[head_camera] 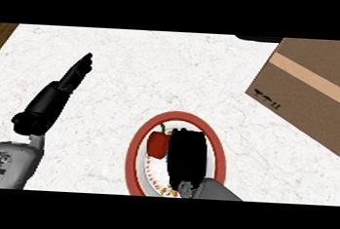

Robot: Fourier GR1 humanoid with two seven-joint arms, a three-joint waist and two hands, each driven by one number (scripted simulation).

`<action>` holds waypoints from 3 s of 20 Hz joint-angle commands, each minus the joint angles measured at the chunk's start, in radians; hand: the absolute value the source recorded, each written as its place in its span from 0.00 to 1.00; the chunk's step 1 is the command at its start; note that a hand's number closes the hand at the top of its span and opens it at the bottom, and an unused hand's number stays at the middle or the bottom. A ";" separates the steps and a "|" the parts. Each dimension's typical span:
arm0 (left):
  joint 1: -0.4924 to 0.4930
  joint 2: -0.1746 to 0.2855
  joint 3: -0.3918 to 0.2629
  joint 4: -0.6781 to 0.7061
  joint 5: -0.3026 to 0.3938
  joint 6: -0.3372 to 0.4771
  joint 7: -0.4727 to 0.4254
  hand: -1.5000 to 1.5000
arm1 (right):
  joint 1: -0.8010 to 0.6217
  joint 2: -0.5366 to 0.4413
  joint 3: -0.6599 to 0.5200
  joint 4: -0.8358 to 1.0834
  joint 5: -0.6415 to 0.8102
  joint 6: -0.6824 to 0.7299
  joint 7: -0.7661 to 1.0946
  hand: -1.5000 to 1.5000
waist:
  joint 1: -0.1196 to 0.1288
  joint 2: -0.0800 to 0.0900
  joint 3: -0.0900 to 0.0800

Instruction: Pick the cupcake from the plate and place it in the cardboard box

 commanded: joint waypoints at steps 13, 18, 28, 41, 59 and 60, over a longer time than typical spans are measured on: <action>0.018 0.007 0.035 -0.018 -0.013 -0.032 -0.010 0.50 | -0.094 -0.356 -0.140 -0.180 -0.177 -0.147 -0.897 1.00 | 0.000 0.002 0.001; 0.073 -0.040 0.012 -0.053 -0.030 -0.023 -0.007 0.50 | -0.071 -0.422 -0.268 -0.342 -0.193 -0.105 -0.911 1.00 | -0.004 0.000 0.001; 0.054 -0.027 0.040 -0.031 -0.027 -0.039 -0.011 0.50 | -0.135 -0.431 -0.730 -0.351 -0.364 -0.127 -0.689 1.00 | -0.008 0.002 0.001; 0.053 -0.027 0.072 -0.006 -0.040 -0.083 -0.058 0.50 | -0.285 -0.620 -0.929 0.186 -0.349 -0.089 -0.943 1.00 | 0.010 0.007 0.000; 0.003 -0.063 0.065 -0.060 -0.051 -0.090 0.044 0.50 | -0.428 -0.798 -0.813 0.873 -0.244 0.244 -1.393 0.00 | 0.031 0.011 0.002; 0.002 -0.085 0.047 0.032 -0.093 -0.075 -0.062 0.50 | -0.443 -0.780 -0.811 0.904 -0.237 0.214 -1.444 0.00 | 0.028 0.017 0.001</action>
